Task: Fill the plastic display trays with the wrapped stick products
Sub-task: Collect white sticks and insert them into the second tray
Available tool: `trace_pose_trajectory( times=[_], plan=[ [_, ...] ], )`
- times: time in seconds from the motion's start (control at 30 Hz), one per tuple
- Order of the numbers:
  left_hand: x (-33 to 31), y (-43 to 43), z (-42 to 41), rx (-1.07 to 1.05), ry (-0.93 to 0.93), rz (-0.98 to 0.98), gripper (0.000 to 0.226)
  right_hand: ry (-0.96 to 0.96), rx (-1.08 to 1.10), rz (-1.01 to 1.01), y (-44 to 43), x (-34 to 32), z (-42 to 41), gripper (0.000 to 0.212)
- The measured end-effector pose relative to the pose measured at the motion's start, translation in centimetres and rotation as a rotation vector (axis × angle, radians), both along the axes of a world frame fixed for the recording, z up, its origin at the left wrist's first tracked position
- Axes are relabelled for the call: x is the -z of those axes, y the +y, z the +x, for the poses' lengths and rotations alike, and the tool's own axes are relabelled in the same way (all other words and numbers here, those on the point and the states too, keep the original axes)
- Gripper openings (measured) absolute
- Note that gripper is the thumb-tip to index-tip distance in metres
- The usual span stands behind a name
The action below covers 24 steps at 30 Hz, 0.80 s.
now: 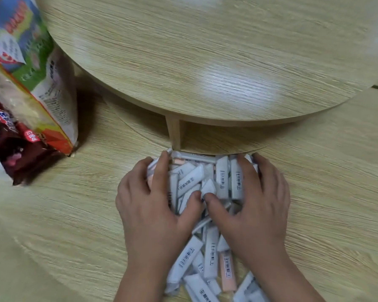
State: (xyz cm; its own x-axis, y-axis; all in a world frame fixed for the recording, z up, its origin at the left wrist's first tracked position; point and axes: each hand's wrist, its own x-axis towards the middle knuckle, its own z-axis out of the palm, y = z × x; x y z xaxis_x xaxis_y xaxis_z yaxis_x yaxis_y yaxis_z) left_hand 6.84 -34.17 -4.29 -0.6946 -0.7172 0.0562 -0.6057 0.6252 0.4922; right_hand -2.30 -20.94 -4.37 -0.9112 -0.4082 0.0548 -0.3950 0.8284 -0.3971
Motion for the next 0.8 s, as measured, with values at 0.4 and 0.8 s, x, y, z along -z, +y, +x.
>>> trace_pose_trajectory(
  times=[0.4,0.8],
  plan=[
    [-0.1,1.6,-0.4,-0.137,0.202,0.036,0.071,-0.001,-0.139,-0.169,-1.4,0.1,1.3,0.066],
    [-0.9,3.4,-1.0,-0.169,0.28,0.261,0.069,-0.127,-0.206,-0.396,-1.9,-0.4,1.5,0.052]
  ],
)
